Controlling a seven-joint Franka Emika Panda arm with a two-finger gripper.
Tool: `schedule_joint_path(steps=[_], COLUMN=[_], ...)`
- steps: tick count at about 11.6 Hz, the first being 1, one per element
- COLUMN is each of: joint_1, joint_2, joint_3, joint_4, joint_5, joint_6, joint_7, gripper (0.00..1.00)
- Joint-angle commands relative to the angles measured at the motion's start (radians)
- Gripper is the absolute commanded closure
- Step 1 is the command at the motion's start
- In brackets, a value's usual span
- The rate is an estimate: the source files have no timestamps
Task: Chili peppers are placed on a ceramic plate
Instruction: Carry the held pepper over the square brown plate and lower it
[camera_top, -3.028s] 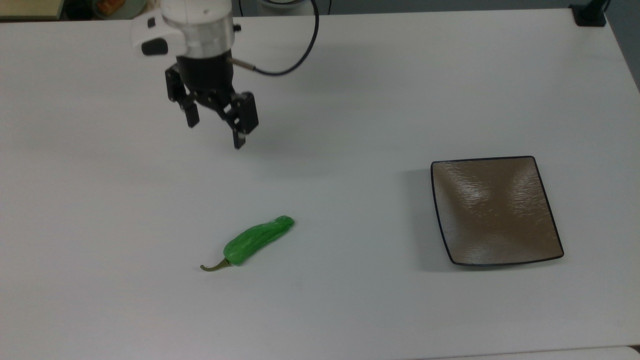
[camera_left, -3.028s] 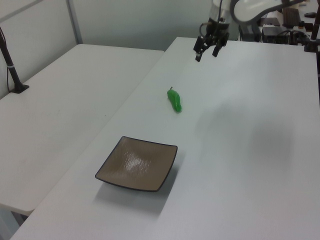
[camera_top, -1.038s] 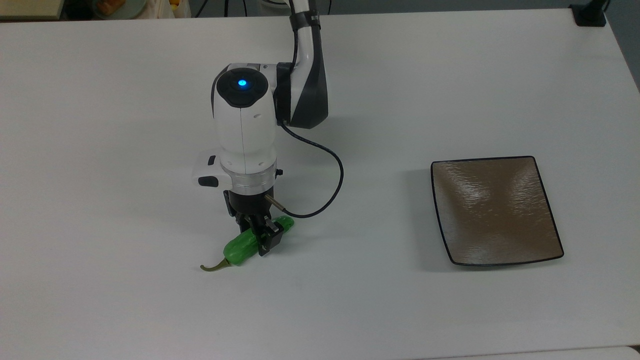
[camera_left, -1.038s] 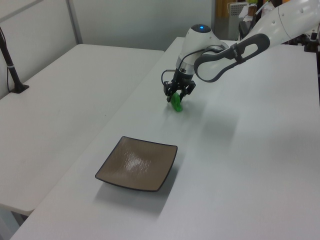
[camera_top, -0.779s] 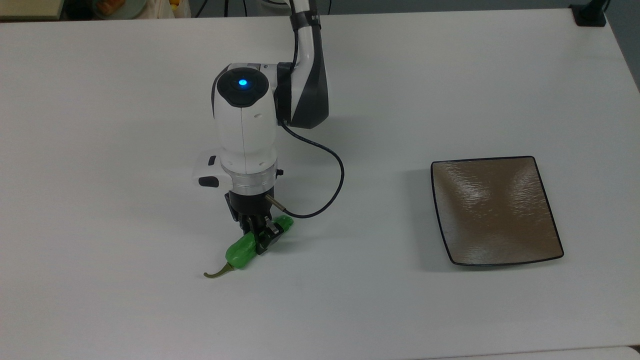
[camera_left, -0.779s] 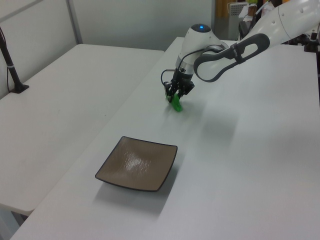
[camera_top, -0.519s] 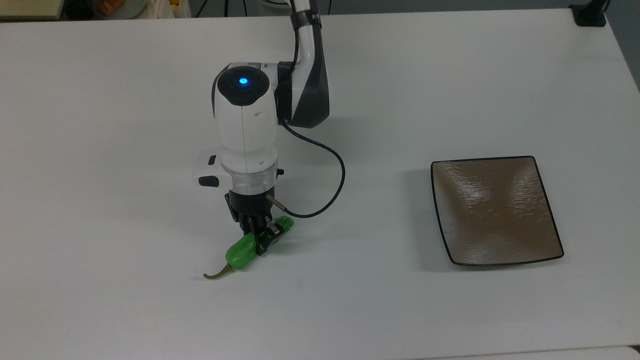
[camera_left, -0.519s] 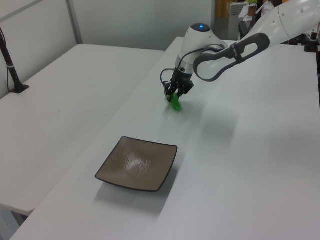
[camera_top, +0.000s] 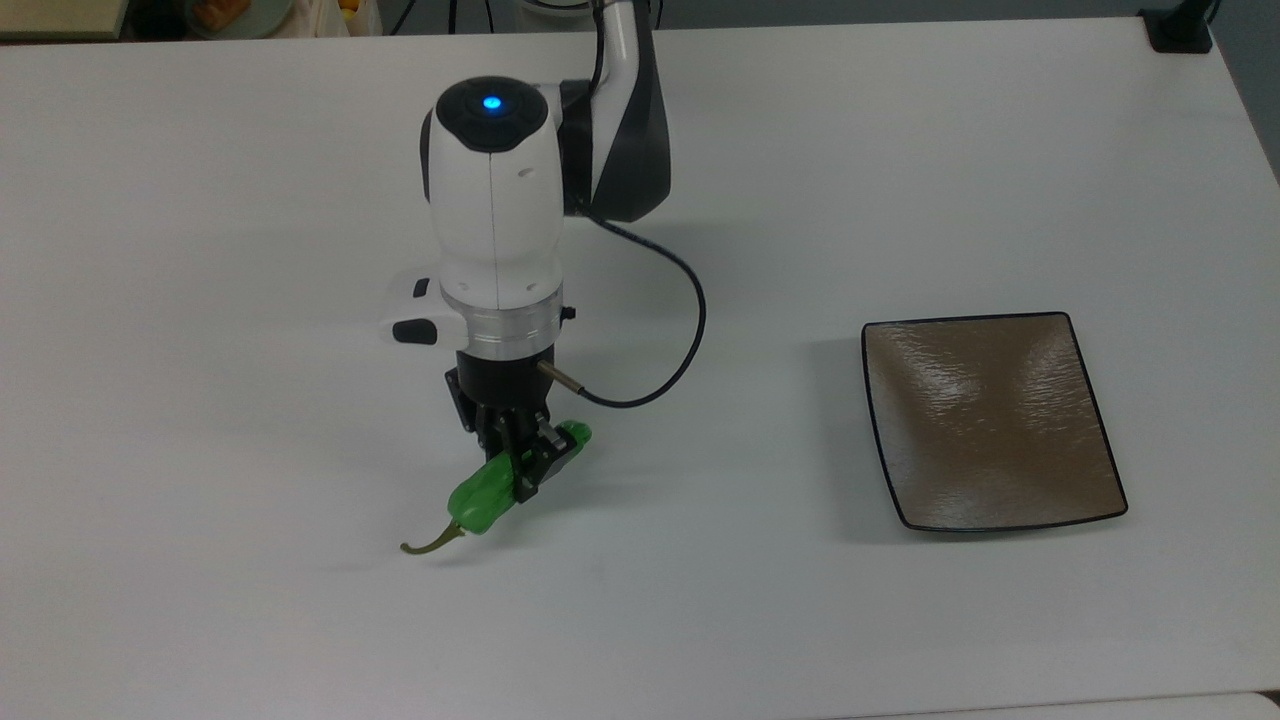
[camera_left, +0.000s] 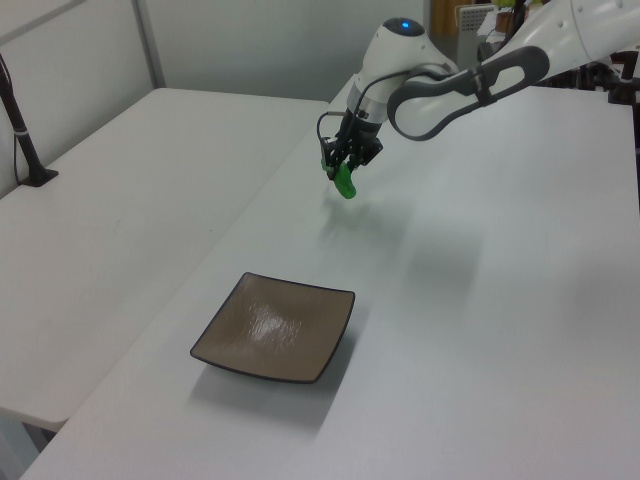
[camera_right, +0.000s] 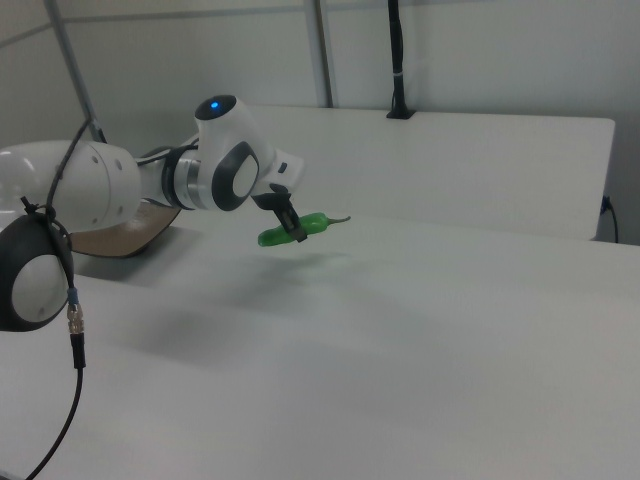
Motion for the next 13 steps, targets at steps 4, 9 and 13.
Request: schedule_joint_path(steps=[4,9,13], joint_1=[0.016,0.085,0.143], joint_2=[-0.139,-0.132,-0.097], joint_3=[0.093,0.203,0.273], joint_4=[-0.036,-0.036,-0.036], joint_5=[0.004,0.006,-0.01], joint_6=[-0.262,-0.27,-0.091], joint_7=[-0.046,-0.012,0.037], gripper=[0.73,0.73,0.73])
